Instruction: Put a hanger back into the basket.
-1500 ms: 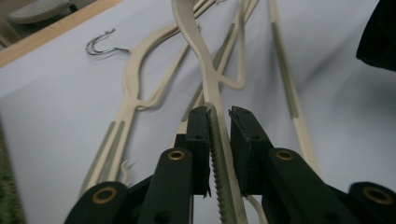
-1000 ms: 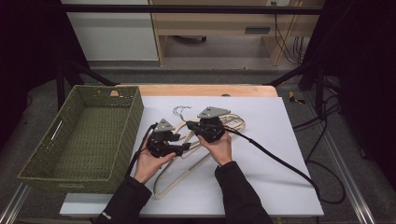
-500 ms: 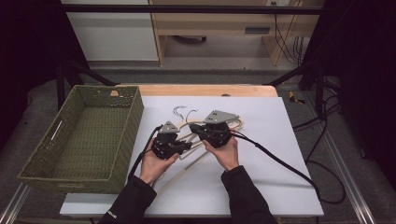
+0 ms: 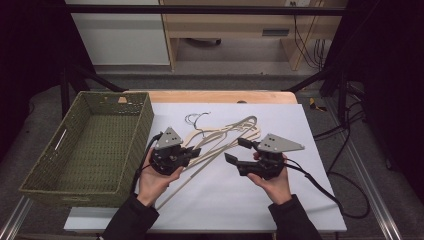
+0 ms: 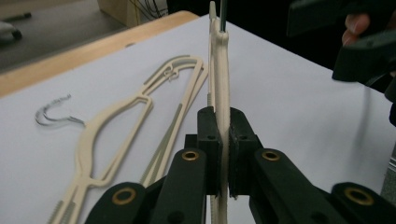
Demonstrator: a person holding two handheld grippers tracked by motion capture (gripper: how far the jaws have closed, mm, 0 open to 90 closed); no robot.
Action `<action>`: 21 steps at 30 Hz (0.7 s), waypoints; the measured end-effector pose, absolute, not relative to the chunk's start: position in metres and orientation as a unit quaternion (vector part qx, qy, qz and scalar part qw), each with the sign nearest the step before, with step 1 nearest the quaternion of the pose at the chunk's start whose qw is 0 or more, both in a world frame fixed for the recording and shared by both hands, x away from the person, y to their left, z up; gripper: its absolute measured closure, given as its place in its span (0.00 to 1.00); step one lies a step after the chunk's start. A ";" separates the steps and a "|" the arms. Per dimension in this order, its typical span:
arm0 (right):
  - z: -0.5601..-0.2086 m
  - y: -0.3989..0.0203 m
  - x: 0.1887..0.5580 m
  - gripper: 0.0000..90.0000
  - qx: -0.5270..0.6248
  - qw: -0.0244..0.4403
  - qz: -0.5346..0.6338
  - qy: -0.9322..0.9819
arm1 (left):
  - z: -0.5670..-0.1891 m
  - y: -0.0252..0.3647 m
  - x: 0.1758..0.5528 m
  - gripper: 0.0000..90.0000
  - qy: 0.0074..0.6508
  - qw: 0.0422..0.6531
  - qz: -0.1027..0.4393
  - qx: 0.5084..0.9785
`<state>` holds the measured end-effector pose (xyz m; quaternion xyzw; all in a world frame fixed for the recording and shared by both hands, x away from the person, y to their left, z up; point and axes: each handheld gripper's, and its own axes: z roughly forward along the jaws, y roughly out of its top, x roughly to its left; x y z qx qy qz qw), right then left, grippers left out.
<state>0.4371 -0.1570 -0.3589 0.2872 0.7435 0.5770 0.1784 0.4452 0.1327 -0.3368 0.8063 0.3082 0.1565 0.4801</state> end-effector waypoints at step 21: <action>-0.386 -0.236 0.415 0.11 0.370 0.228 0.557 0.708 | -0.262 0.255 0.461 0.95 0.338 0.485 0.235 0.772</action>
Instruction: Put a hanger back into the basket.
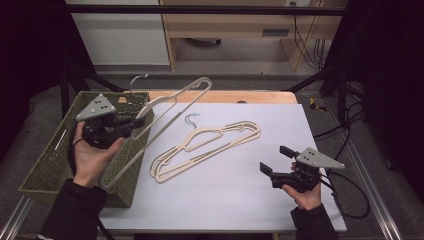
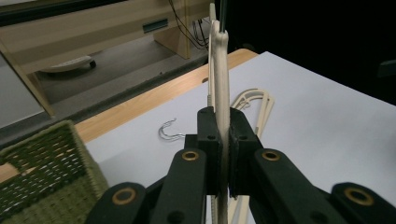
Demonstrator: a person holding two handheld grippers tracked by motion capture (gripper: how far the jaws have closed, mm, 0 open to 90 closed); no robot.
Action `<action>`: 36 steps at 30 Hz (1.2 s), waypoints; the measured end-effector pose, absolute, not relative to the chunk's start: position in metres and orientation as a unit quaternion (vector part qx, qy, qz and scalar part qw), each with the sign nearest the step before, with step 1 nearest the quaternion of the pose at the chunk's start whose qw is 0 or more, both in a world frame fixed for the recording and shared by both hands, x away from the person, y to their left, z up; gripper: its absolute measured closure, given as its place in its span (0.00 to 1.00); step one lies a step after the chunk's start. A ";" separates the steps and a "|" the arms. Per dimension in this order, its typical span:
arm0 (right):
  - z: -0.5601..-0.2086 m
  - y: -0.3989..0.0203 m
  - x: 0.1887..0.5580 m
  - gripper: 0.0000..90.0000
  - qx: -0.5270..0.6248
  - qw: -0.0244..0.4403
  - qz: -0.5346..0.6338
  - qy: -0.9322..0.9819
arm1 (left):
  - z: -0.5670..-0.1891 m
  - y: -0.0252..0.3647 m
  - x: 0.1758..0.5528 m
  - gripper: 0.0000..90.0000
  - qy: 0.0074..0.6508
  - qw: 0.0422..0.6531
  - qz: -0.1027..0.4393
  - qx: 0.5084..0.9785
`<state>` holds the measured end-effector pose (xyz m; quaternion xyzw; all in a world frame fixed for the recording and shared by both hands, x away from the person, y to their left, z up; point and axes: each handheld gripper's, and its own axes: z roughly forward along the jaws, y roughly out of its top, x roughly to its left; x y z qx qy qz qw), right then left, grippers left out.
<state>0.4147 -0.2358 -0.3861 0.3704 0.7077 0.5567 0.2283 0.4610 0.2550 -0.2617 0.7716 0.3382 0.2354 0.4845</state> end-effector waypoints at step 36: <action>-0.388 -0.234 0.417 0.08 0.368 0.229 0.547 0.716 | -0.314 0.422 0.497 0.95 0.425 0.422 0.236 0.765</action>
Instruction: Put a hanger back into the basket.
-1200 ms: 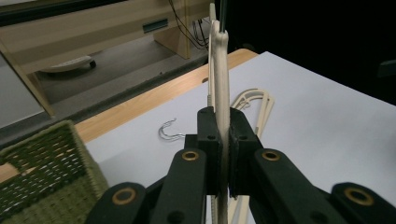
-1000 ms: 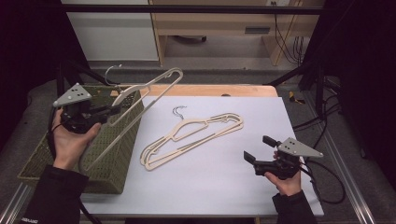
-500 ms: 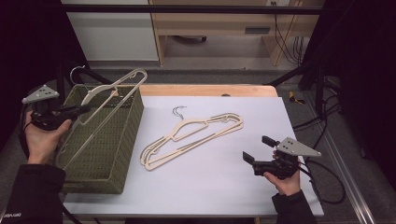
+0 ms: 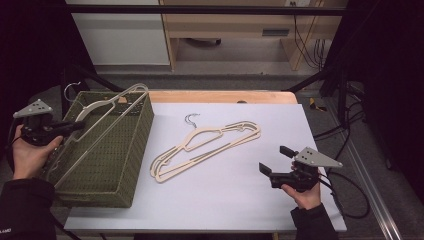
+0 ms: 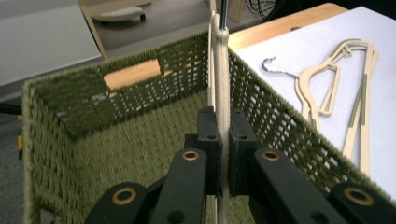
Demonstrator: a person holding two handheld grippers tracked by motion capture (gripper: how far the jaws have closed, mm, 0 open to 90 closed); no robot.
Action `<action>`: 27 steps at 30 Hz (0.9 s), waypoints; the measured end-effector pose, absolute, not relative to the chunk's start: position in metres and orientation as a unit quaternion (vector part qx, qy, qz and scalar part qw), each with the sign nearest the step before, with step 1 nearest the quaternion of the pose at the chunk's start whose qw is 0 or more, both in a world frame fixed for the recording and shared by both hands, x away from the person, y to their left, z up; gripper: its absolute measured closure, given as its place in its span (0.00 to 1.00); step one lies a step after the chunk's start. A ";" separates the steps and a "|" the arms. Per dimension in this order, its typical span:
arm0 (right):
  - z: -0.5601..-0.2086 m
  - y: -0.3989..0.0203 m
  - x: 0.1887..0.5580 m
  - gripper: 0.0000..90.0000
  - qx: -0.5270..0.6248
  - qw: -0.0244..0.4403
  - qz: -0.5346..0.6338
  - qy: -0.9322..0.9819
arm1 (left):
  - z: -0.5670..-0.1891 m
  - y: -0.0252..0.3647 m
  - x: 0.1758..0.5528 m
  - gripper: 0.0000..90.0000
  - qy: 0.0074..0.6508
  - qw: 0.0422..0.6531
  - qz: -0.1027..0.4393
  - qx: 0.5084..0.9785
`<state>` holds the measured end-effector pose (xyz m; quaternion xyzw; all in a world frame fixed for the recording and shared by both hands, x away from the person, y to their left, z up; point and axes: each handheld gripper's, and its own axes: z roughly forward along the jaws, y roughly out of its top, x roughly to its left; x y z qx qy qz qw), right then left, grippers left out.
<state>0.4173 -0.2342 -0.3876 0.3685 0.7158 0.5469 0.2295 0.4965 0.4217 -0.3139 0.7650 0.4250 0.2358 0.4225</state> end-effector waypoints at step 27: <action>-0.391 -0.230 0.419 0.08 0.370 0.225 0.540 0.722 | -0.380 0.429 0.511 0.91 0.513 0.346 0.236 0.749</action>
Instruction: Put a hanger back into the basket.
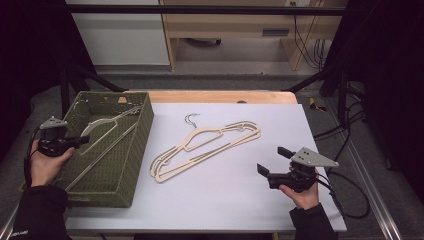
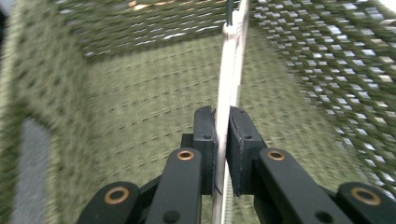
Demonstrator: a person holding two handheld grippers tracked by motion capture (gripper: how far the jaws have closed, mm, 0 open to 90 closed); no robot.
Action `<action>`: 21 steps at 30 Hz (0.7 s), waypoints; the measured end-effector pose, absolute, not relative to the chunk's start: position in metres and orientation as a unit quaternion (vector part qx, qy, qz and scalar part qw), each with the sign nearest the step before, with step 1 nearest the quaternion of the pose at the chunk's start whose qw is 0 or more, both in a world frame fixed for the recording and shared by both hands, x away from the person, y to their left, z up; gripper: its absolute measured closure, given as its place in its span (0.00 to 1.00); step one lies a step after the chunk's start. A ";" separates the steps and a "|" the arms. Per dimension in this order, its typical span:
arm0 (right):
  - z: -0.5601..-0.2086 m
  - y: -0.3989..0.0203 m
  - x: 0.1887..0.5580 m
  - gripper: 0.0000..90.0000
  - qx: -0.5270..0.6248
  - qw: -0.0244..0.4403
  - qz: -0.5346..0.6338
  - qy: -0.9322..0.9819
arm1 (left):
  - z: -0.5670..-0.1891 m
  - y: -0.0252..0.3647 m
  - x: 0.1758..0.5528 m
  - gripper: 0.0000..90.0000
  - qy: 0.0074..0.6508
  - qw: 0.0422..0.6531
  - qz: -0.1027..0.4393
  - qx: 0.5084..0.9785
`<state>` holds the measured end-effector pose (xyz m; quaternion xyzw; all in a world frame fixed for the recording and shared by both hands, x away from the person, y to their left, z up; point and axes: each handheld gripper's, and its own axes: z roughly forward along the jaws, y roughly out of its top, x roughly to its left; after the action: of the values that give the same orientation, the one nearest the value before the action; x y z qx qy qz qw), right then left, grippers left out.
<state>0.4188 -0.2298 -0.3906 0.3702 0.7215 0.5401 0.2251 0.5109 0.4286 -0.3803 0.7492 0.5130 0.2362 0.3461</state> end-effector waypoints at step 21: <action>-0.392 -0.227 0.420 0.08 0.368 0.221 0.539 0.725 | -0.403 0.450 0.522 0.84 0.628 0.234 0.211 0.711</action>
<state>0.4196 -0.2273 -0.3920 0.3676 0.7246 0.5392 0.2215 0.5218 0.4496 -0.4033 0.7111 0.6283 0.2113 0.2341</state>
